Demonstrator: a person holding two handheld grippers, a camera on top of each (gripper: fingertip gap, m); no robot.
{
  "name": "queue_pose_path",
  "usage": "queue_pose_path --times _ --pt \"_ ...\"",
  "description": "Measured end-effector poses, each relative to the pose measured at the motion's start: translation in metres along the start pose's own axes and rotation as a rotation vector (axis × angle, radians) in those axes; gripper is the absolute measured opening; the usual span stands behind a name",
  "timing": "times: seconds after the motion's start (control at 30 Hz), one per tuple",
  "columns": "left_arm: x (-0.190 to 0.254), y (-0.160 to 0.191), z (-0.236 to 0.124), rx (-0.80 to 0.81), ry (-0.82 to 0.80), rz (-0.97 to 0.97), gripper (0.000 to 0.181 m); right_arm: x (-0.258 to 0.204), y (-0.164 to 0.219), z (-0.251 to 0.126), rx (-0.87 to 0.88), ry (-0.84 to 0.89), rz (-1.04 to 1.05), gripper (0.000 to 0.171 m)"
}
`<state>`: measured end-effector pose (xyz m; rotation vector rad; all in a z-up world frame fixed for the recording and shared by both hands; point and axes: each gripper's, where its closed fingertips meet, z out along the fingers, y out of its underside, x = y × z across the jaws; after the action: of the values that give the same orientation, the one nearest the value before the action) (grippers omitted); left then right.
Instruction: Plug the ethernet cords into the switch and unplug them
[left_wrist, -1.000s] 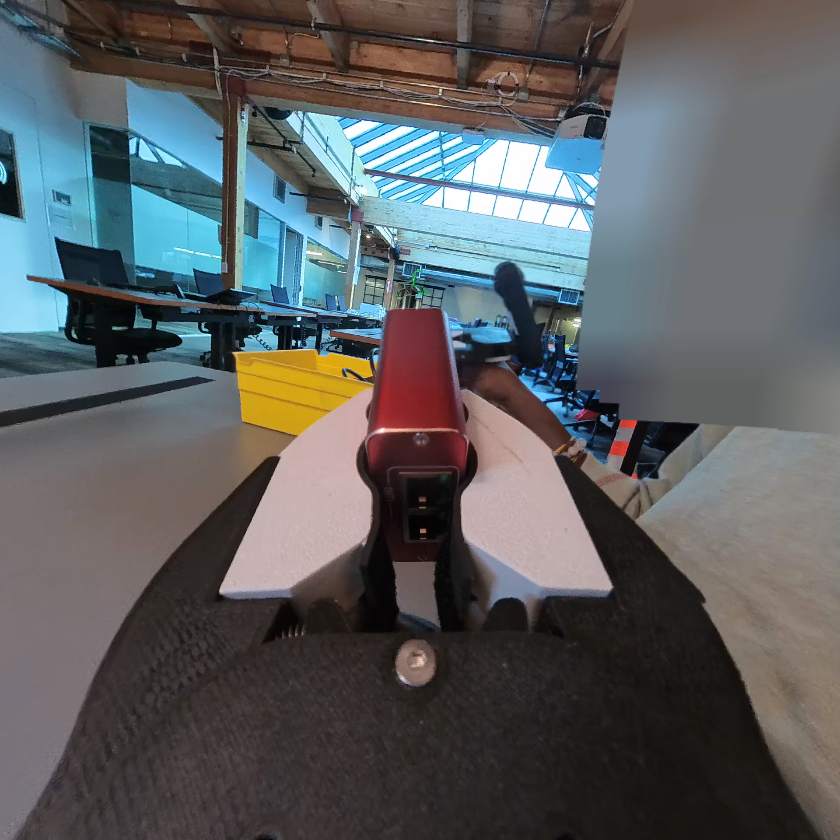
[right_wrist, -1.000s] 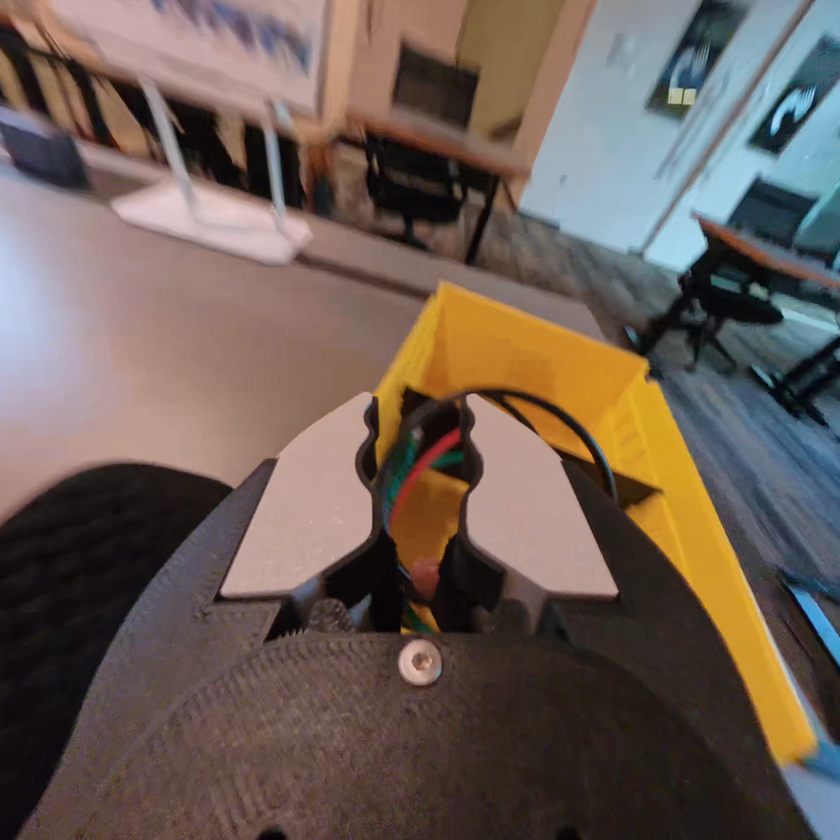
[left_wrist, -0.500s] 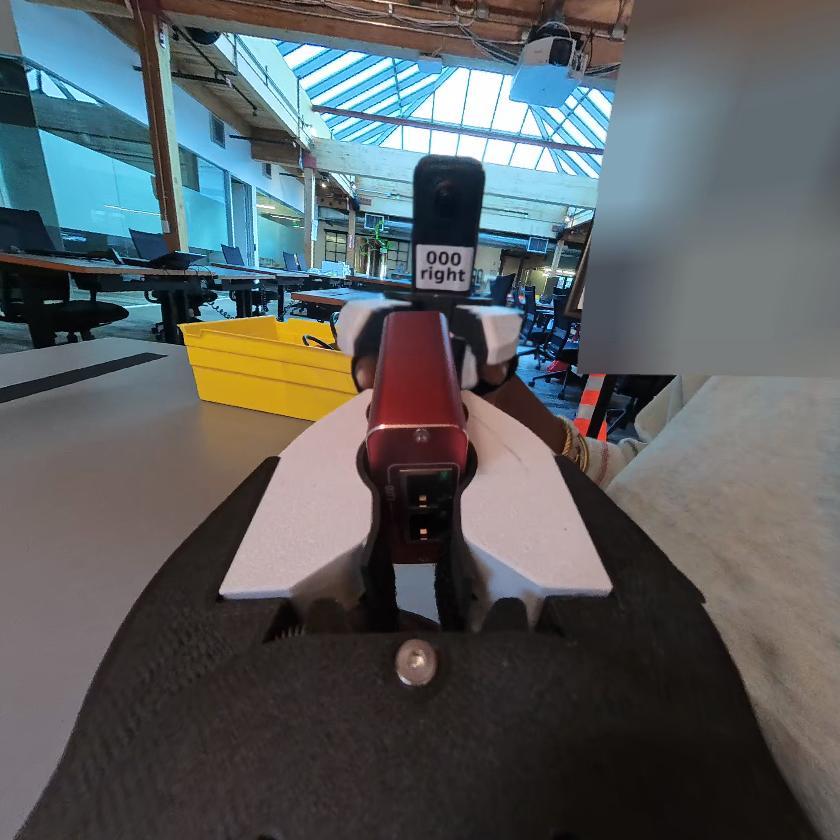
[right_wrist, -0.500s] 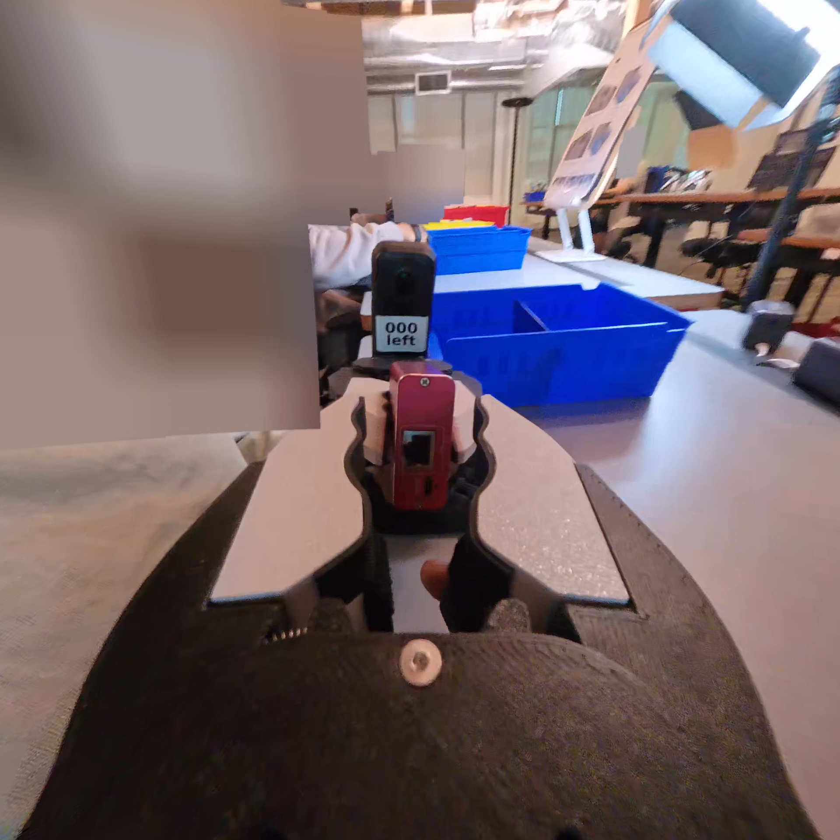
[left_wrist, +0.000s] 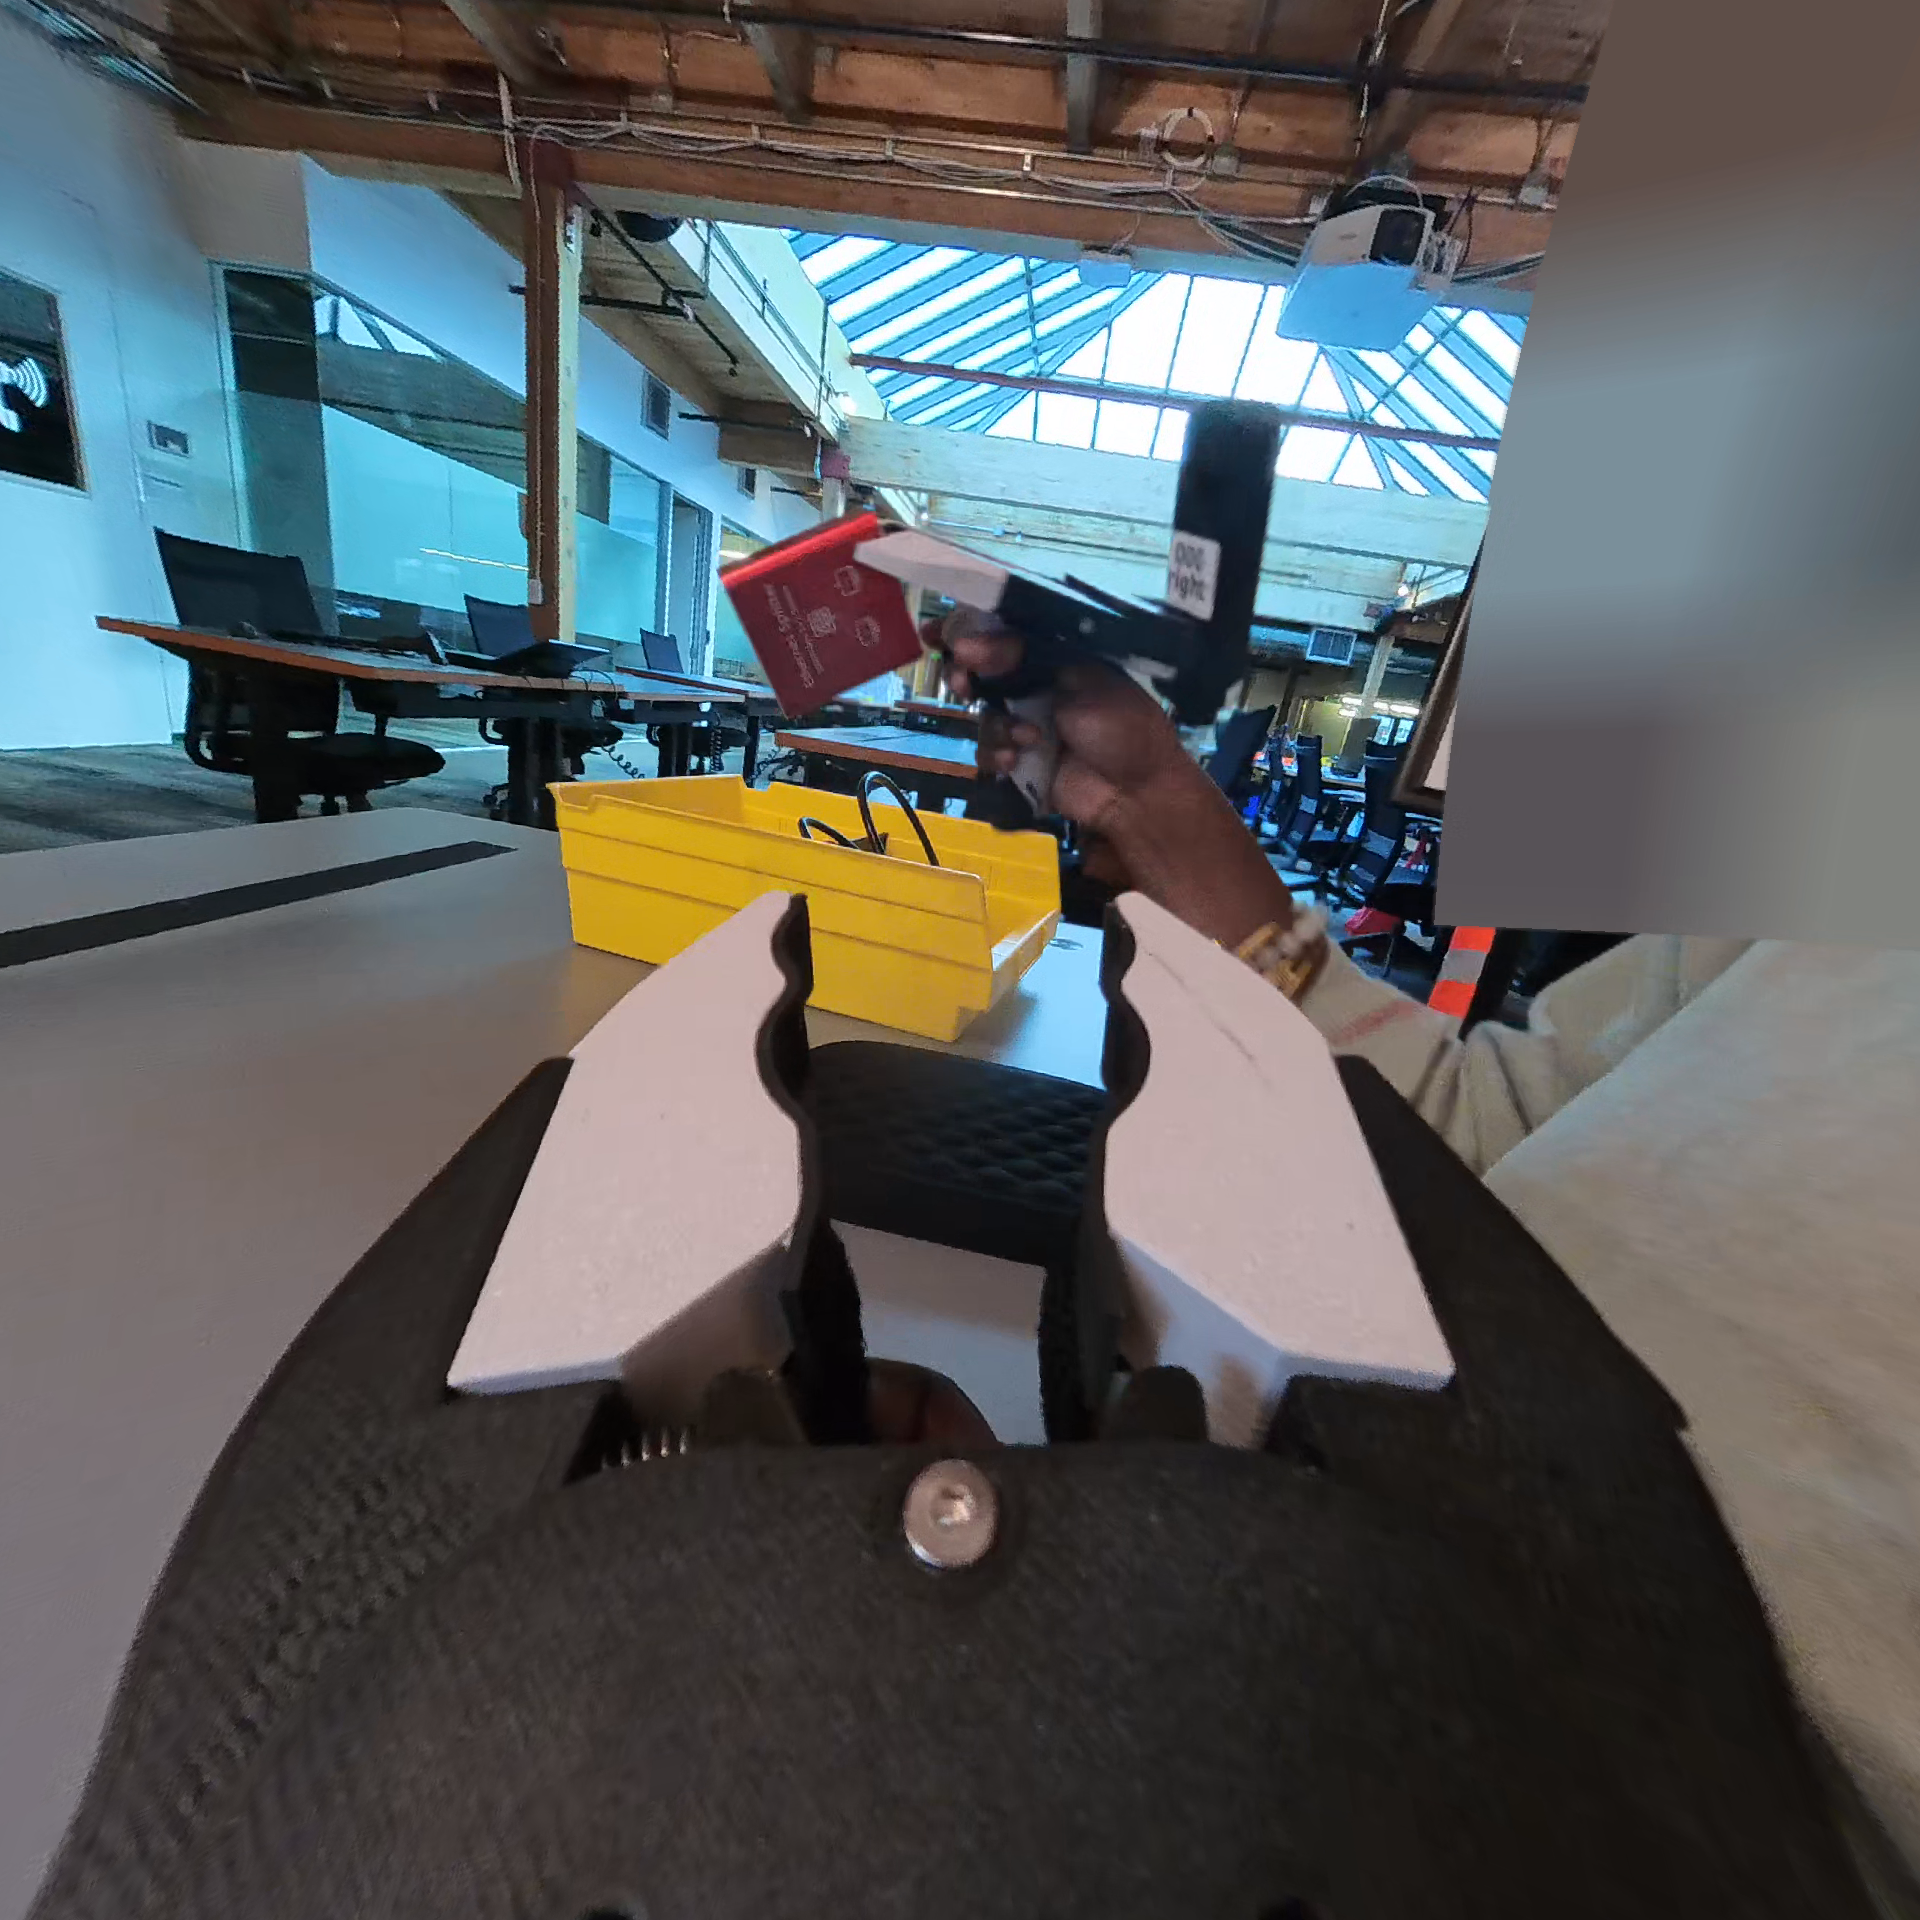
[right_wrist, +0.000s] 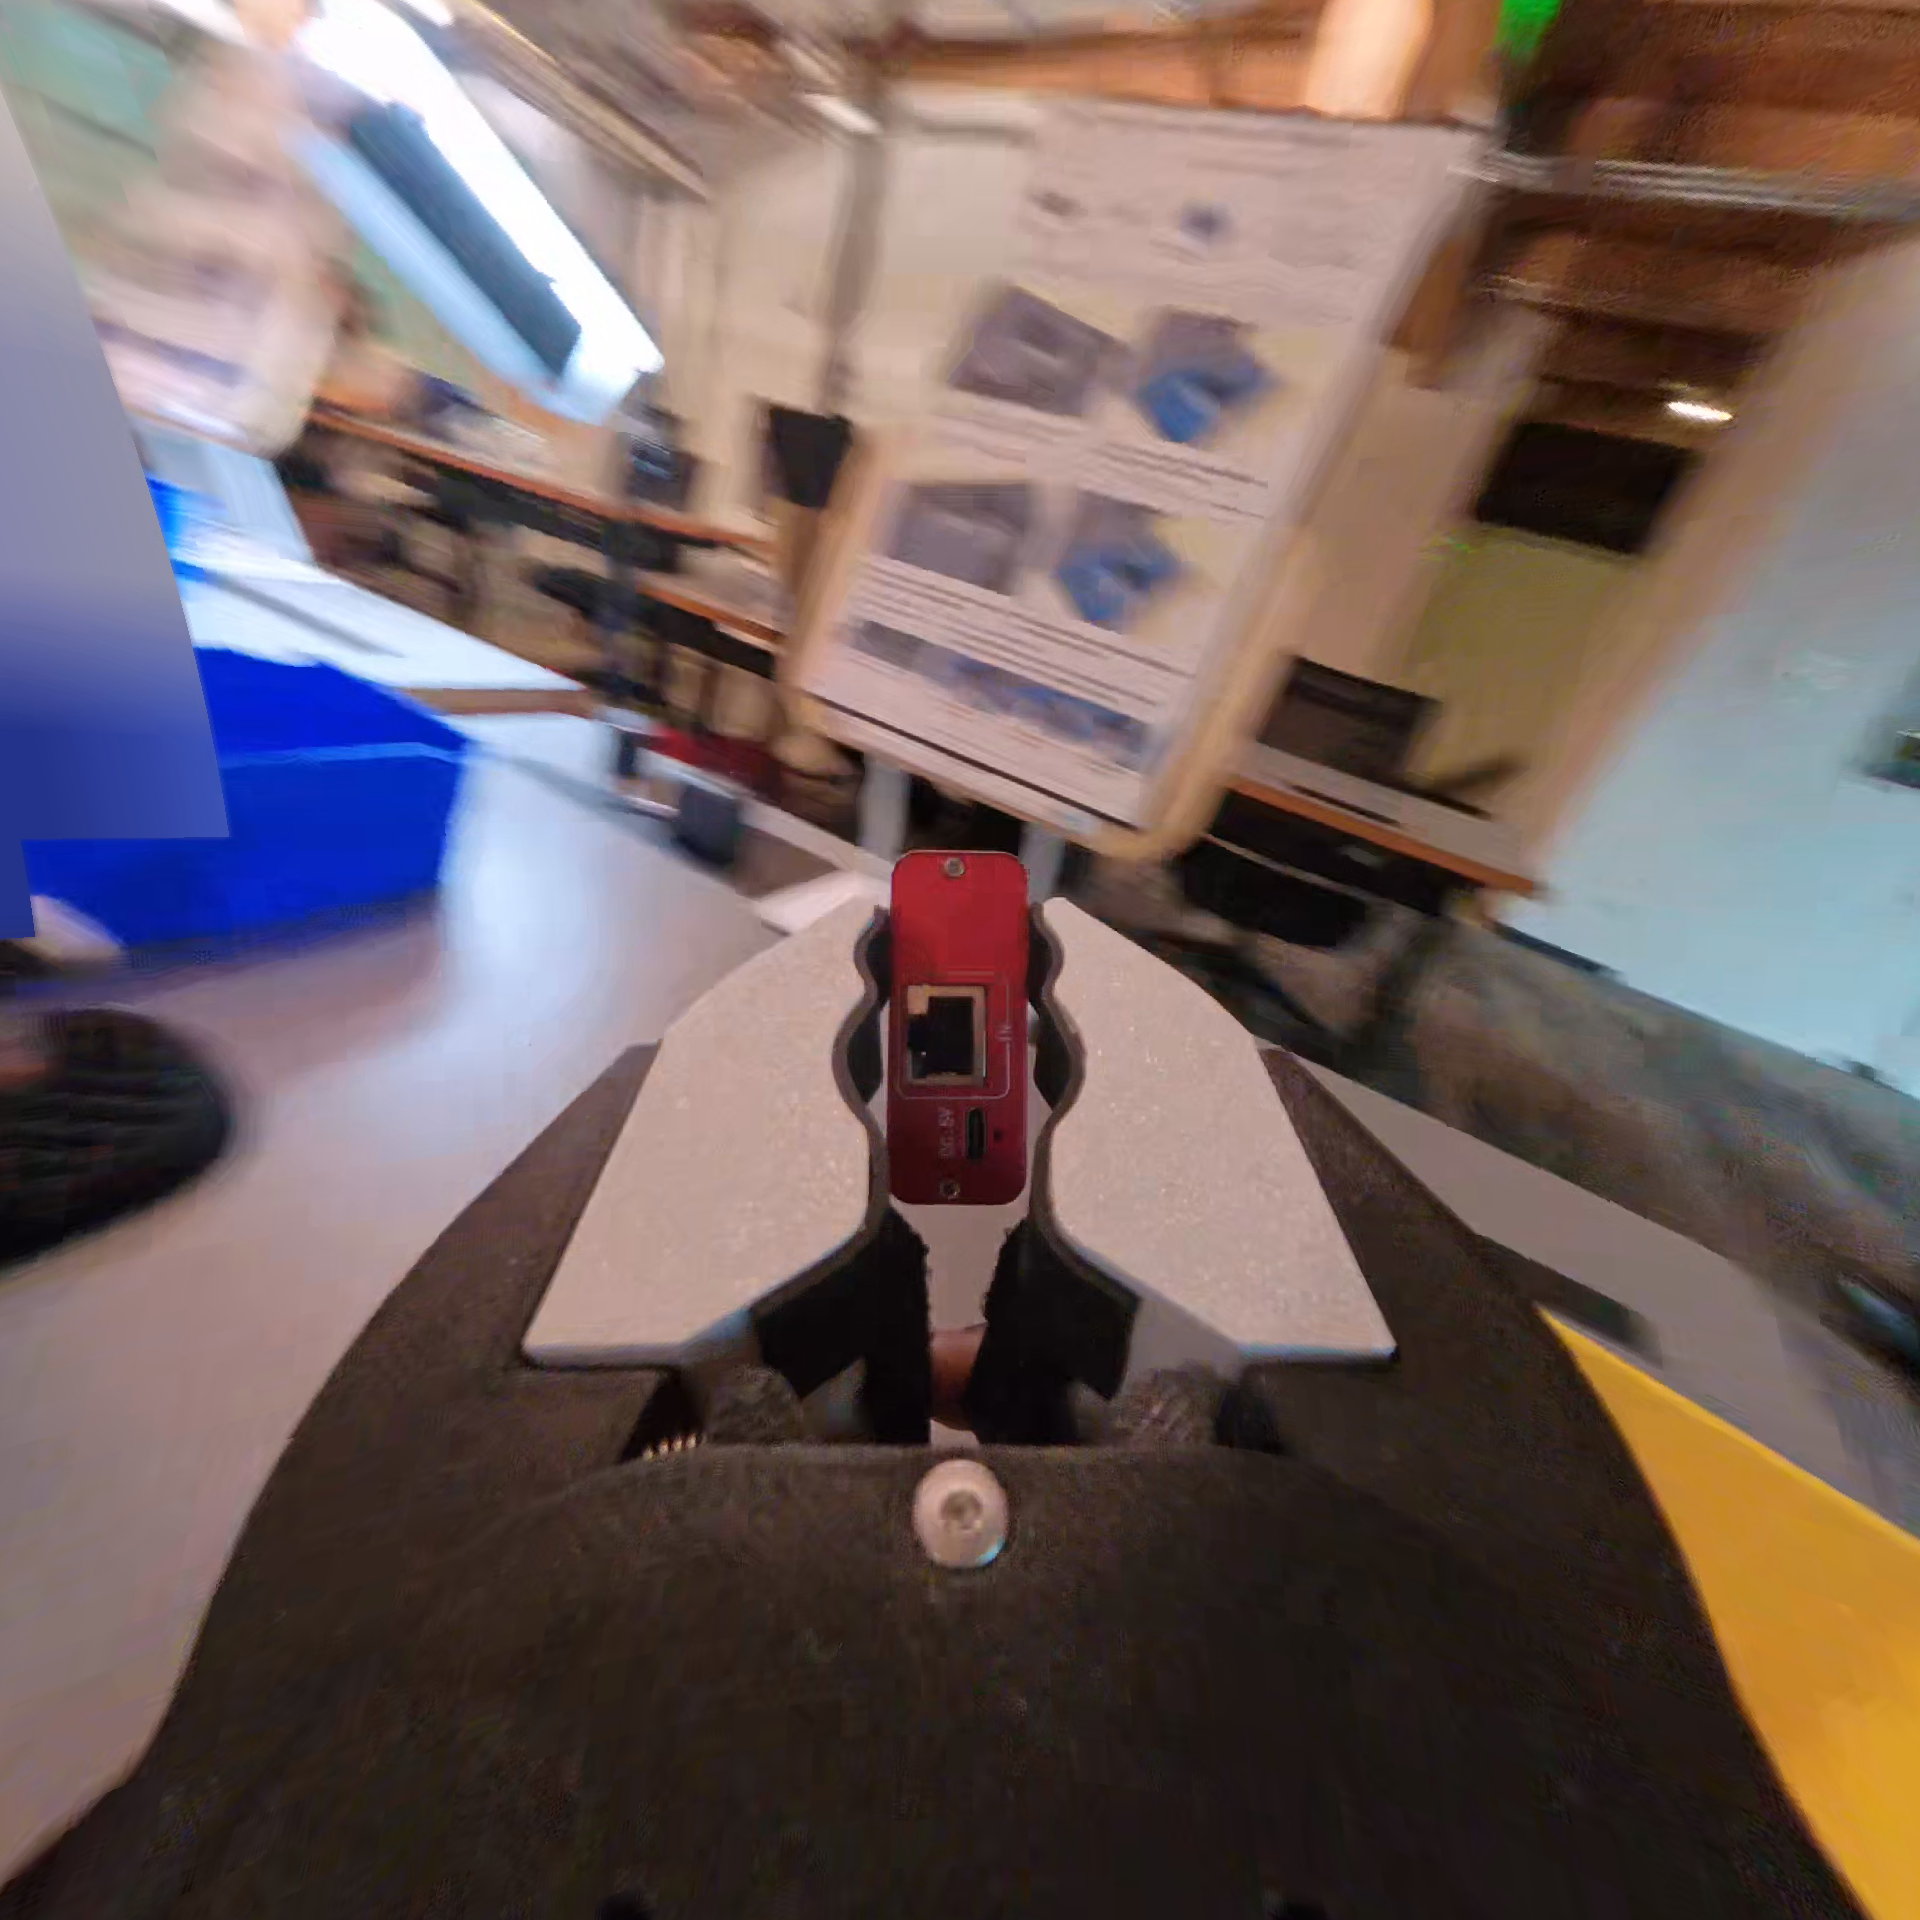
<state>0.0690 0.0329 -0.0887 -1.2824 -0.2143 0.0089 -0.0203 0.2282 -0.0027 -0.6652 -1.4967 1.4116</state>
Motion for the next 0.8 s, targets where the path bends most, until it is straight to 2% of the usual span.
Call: queue_pose_path --times 0.1,0.3,0.47,0.63,0.73,0.8 --pt "-0.001 0.008 0.003 -0.045 -0.013 0.034 0.053 0.074 0.030 -0.004 -0.163 0.222 -0.008 0.025" --pt "-0.002 0.011 0.004 -0.066 -0.021 0.052 0.051 0.138 0.099 0.012 -0.478 0.301 -0.008 0.025" --pt "-0.005 0.011 0.003 -0.064 -0.038 0.047 0.048 0.160 0.160 0.032 -0.708 0.238 0.066 0.025" --pt "-0.005 0.012 0.003 -0.072 -0.035 0.048 0.048 0.157 0.220 0.024 -1.035 0.169 0.149 0.025" --pt "-0.004 0.012 0.003 -0.072 -0.033 0.048 0.048 0.155 0.235 0.019 -1.121 0.172 0.175 0.026" --pt "-0.005 0.012 0.003 -0.071 -0.033 0.048 0.048 0.162 0.226 0.023 -1.071 0.219 0.156 0.033"
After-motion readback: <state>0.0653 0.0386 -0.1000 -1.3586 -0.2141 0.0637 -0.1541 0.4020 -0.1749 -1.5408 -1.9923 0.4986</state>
